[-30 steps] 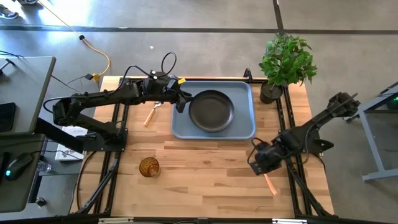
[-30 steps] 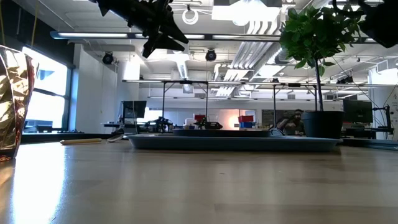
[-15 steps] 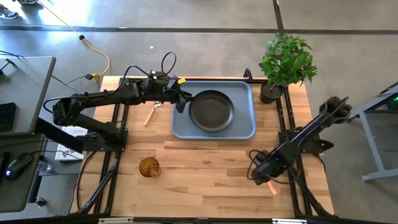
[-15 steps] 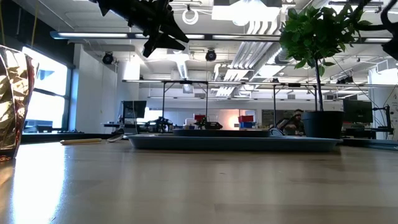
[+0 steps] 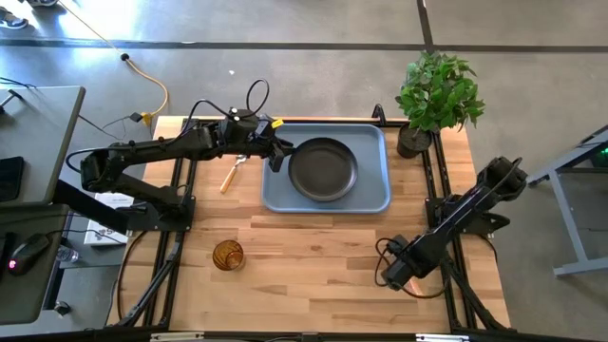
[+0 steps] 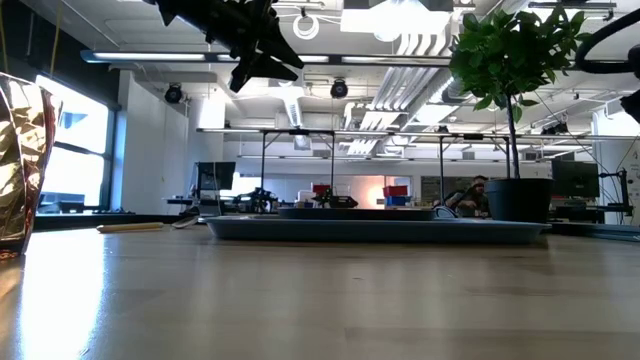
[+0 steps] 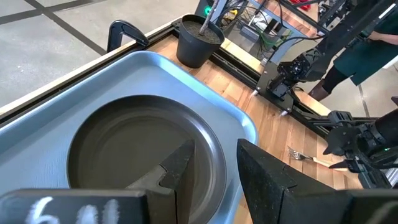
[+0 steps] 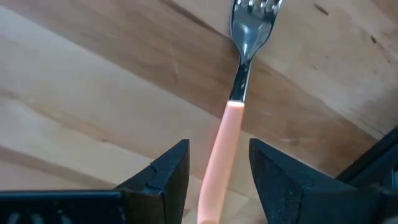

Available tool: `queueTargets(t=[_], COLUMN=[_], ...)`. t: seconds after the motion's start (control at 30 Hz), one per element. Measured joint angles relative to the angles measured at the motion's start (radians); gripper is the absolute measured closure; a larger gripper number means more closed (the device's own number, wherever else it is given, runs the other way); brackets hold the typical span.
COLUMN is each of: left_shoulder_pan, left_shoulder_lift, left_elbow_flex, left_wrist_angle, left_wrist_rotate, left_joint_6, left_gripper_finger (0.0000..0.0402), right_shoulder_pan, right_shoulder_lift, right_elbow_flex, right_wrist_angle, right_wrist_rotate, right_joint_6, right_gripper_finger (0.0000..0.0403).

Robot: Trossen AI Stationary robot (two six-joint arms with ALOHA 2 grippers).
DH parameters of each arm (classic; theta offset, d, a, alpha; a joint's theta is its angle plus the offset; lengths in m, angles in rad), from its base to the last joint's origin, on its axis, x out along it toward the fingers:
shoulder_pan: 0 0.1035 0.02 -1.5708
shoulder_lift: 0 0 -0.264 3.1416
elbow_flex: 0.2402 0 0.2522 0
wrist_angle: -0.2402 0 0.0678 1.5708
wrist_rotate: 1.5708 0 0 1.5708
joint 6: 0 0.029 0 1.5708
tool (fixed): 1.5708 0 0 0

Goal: Pick and place plate/cup/fork/spoon on tray
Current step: Put the light orange fork on the blue tray

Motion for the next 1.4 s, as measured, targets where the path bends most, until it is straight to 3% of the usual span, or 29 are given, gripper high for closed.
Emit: queueTargets(t=[0.67, 1.4], left_shoulder_pan=[0.0, -0.011], left_shoulder_lift=[0.0, 0.0], left_elbow_flex=[0.0, 0.0], left_wrist_angle=[0.0, -0.002], left_wrist_rotate=[0.0, 0.0], left_joint_6=[-0.019, -0.016], left_gripper_finger=[0.0293, 0.0293], right_shoulder_pan=[-0.002, -0.003], right_shoulder_lift=[0.131, 0.135], right_elbow_flex=[0.003, 0.002], right_wrist_angle=[0.033, 0.052], right_wrist_rotate=[-0.036, -0.042], right_joint_6=[0.023, 0.135], right_gripper_finger=[0.0249, 0.0386])
